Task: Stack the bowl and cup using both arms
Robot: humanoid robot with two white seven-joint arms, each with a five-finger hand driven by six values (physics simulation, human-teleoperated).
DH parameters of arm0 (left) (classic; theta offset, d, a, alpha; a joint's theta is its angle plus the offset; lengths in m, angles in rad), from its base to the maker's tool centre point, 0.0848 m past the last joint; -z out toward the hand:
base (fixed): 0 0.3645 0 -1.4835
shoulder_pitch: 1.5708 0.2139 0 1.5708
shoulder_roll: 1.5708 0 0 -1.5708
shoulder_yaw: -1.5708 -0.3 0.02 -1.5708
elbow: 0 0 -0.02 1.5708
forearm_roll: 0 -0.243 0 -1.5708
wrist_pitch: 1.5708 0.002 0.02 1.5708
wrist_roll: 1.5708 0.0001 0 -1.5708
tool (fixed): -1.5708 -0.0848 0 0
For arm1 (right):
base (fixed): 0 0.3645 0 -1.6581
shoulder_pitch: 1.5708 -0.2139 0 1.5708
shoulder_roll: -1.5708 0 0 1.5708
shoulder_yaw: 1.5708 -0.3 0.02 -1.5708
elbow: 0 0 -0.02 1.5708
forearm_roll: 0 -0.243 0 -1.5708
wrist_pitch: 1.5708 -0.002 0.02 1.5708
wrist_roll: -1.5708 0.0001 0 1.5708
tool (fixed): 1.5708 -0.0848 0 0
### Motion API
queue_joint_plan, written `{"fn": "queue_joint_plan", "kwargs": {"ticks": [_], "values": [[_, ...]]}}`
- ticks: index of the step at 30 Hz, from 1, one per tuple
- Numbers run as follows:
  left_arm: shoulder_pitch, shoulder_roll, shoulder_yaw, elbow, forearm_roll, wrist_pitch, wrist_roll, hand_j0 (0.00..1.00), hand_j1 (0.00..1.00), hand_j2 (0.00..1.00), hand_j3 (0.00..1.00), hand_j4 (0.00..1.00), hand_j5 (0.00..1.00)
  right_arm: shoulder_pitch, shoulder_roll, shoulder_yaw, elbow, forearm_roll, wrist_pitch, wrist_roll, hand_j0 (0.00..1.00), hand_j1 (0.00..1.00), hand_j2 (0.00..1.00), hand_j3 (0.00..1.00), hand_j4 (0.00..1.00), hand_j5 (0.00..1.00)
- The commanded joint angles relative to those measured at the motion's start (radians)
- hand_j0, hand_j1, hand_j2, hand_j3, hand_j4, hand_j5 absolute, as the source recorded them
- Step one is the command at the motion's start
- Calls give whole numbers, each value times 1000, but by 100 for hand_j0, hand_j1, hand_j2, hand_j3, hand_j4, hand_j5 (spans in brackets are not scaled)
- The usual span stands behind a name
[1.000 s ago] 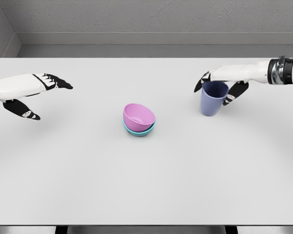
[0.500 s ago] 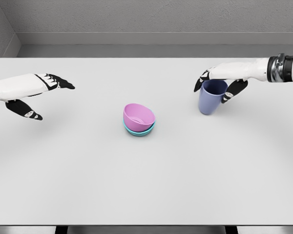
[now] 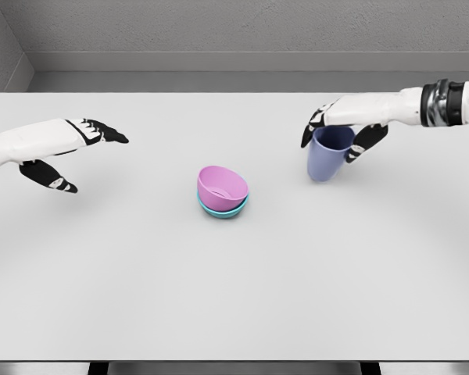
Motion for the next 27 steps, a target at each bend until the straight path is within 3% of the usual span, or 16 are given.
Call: {"fn": "queue_joint_plan", "kwargs": {"ticks": [1,27], "values": [[0,-1,0,0,6,3,0,100,100,100,100,100,100,0,-1,-1,-10,-6,3,0,67,67,67,67,67,67],[-2,-14,-5,3,3,3,0,100,100,100,100,100,100,-55,20,3,-199,-6,3,0,66,66,66,66,66,66]]}}
